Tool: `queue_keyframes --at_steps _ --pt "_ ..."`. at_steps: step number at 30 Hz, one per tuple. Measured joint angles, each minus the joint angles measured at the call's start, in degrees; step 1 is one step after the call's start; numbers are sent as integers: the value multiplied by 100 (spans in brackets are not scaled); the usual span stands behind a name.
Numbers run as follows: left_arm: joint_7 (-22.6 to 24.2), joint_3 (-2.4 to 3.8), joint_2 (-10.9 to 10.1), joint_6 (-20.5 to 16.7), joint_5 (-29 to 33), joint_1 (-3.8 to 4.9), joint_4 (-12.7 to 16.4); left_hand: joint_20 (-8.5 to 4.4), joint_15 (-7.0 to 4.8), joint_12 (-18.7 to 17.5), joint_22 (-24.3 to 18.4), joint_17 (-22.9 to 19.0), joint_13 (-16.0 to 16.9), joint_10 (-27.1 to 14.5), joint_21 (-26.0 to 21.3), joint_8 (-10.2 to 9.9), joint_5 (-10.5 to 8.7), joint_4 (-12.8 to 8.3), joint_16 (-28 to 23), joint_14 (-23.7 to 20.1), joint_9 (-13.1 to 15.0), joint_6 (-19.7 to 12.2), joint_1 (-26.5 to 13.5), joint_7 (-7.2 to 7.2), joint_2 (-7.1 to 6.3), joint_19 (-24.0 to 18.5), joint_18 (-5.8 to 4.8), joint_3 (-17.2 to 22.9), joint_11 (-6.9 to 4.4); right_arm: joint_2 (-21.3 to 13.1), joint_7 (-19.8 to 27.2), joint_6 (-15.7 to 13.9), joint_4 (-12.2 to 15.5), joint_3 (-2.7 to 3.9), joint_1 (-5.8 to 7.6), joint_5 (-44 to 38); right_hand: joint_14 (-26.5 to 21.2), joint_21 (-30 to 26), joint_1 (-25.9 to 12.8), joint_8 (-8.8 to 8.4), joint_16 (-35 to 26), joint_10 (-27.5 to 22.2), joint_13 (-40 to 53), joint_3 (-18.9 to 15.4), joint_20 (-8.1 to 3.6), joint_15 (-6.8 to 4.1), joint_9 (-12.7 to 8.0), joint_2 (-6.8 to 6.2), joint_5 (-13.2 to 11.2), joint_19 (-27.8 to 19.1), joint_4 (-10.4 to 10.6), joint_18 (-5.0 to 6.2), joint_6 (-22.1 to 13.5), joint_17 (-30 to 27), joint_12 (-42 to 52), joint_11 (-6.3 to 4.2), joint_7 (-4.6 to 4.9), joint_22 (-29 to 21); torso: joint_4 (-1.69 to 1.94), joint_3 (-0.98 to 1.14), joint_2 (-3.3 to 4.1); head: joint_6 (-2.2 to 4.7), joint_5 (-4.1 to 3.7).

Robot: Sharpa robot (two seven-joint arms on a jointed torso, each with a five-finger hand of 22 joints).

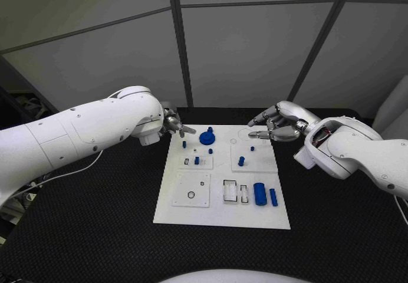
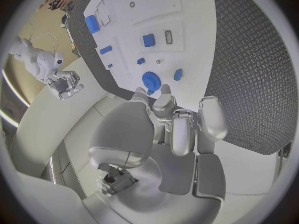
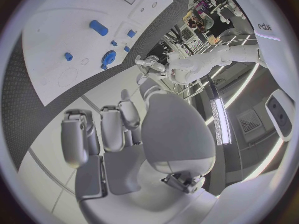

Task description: Assemble the parts on the task board

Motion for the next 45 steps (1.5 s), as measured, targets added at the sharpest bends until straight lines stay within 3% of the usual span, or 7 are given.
queue_keyframes --at_steps 3,5,9,10,11,21,45 --pt "9 -22 158 118 -1 21 -337 25 46 -150 -21 0 0 -2 -42 -202 0 4 0 2 -281 -98 80 57 44 -26 -5 -68 64 5 0 0 -4 0 0 3 0 0 0 0 0 0 0 0 0 0 0 0 0 0 0 0 0 0 0 0 0 0 -7 2 5 3 12" --pt "31 -53 277 191 -2 26 -566 46 46 -179 -21 0 0 -10 -42 -276 0 -13 0 2 -431 -106 114 66 79 -46 -356 -99 71 9 0 1 -6 0 0 6 0 0 0 0 0 0 0 0 0 0 0 0 0 0 0 0 0 0 0 0 0 0 -12 1 11 3 16" --pt "88 -133 469 301 -21 34 -946 46 46 -179 -21 0 0 -10 -42 -277 0 -13 0 2 -546 -106 152 65 116 -46 -300 -99 71 21 -1 1 -7 0 0 9 0 0 0 0 0 0 0 0 0 0 0 0 0 0 0 0 0 0 0 0 0 5 -25 -3 28 1 27" --pt "102 -156 509 323 -28 34 -1024 46 46 -179 -20 0 0 -10 -42 -277 0 -3 0 2 -568 -105 152 67 116 -46 63 -109 71 23 -1 1 -7 0 0 10 0 0 0 0 0 0 0 0 0 0 0 0 0 0 0 0 0 0 0 0 0 5 -30 -4 34 1 32" --pt "115 -177 544 344 -37 34 -1095 46 46 -179 -20 0 0 -10 -42 -277 0 3 0 2 -582 -94 152 78 116 -46 90 -115 71 26 -1 1 -7 0 0 10 0 0 0 0 0 0 0 0 0 0 0 0 0 0 0 0 0 0 0 0 0 5 -33 -6 38 5 37" --pt "261 -267 802 523 -178 -34 -1542 46 45 -179 -20 0 0 -10 -42 -277 0 -13 0 2 -622 -84 175 87 139 -46 87 -130 71 49 -2 5 -7 -1 0 12 0 0 0 0 0 0 1 0 0 0 -1 0 0 0 0 0 0 1 0 0 0 4 -51 -14 68 1 59" --pt "355 -278 848 857 -268 -61 -1644 46 43 -179 -19 0 0 -10 -64 -276 24 -45 0 -1 -783 31 326 76 229 -46 87 -162 69 57 -13 24 -8 0 0 13 0 0 1 0 0 0 1 16 0 0 3 0 0 0 15 0 0 1 0 0 0 3 -46 -13 58 -34 54"
